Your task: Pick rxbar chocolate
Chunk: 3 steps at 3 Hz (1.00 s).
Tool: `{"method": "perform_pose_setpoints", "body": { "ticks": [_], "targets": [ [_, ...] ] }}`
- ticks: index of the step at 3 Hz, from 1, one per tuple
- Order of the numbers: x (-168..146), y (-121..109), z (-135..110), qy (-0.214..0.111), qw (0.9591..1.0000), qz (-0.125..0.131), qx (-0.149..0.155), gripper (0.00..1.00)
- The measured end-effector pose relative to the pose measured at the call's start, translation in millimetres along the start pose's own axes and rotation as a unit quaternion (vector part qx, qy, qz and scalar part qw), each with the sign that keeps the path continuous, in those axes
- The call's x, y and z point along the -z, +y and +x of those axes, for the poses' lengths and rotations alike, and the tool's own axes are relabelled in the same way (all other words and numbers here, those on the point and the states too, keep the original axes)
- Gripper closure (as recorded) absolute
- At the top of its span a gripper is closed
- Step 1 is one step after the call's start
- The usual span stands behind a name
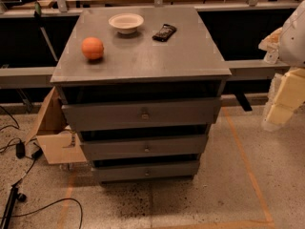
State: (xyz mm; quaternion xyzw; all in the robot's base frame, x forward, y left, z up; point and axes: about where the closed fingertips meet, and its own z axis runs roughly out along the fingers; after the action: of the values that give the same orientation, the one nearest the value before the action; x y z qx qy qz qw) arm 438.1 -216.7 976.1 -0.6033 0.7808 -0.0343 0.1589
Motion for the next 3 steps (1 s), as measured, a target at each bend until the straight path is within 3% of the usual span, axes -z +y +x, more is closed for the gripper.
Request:
{"method": "perform_pose_setpoints", "body": {
  "ticks": [1,2,3],
  "targets": [
    [0,0,0,0.000,1.0000,0.000,0.000,0.00],
    [-5,-13,-7,-0.035,0.9989,0.011,-0.028,0.00],
    [-22,-61,-39,-0.132,0.9869,0.026,-0.089,0.00]
  ]
}}
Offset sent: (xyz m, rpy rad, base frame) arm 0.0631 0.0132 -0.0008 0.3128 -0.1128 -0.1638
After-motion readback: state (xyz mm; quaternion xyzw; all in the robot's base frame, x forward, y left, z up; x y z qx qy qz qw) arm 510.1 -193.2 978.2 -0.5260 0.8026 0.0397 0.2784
